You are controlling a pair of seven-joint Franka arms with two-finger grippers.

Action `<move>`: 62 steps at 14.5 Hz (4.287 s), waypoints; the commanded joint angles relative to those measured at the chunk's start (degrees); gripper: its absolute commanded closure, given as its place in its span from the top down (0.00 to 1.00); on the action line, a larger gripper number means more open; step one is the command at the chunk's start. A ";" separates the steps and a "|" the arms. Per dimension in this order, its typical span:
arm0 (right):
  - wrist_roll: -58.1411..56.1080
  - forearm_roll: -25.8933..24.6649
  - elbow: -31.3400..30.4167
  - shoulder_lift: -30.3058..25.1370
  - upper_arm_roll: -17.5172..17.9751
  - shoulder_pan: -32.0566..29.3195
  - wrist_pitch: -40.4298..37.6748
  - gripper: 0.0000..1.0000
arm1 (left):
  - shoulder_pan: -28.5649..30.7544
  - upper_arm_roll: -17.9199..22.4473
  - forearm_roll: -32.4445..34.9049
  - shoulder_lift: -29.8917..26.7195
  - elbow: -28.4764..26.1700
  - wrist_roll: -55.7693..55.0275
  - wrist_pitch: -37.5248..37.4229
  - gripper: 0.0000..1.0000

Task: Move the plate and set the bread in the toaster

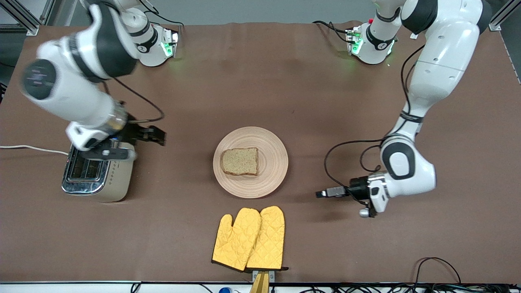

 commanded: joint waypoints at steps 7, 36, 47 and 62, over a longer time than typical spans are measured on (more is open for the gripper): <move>10.82 6.78 -5.53 13.11 -0.66 12.09 21.26 0.92 | 5.86 0.64 38.01 -14.62 1.78 -23.98 -4.42 1.00; 14.96 6.35 -2.56 21.05 -1.27 15.09 24.82 0.00 | 4.28 3.18 60.13 -47.08 -0.15 -24.81 -44.61 1.00; 11.21 -20.15 12.91 11.19 -9.79 14.30 -17.36 0.00 | 4.01 3.18 60.21 -45.50 0.02 -24.81 -42.15 1.00; -12.56 -57.36 2.30 8.03 -20.52 14.03 -18.19 0.00 | 3.93 1.78 60.21 -46.55 0.11 -24.98 -41.27 1.00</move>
